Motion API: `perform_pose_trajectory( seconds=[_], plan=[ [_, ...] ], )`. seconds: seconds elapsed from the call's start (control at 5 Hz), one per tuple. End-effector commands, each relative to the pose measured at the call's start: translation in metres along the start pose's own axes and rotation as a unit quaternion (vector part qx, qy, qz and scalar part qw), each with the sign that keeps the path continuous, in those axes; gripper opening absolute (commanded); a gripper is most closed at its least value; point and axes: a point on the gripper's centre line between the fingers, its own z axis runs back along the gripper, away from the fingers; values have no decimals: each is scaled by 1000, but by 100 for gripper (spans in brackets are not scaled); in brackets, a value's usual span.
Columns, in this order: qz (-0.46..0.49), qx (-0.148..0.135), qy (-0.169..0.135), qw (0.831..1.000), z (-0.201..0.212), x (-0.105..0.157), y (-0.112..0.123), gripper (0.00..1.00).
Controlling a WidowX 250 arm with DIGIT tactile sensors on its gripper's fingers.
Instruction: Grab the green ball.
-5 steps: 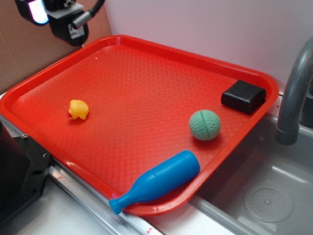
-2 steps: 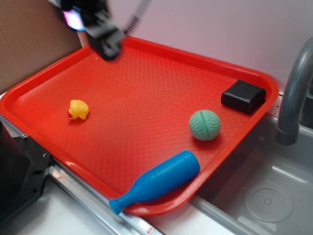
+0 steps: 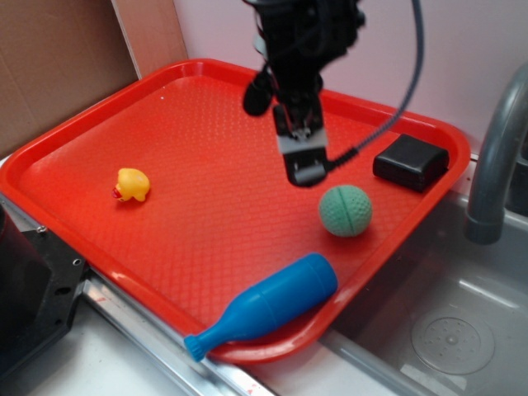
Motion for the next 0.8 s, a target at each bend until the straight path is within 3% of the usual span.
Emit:
perform_pose_trajectory(
  seconds=[0.0, 0.2, 0.6],
  plan=[
    [-59, -66, -46, 995, -18, 4, -7, 100],
    [-85, -89, -39, 992, -29, 3, -20, 100],
    [-98, -103, -20, 990, -65, 4, -31, 100]
  ],
)
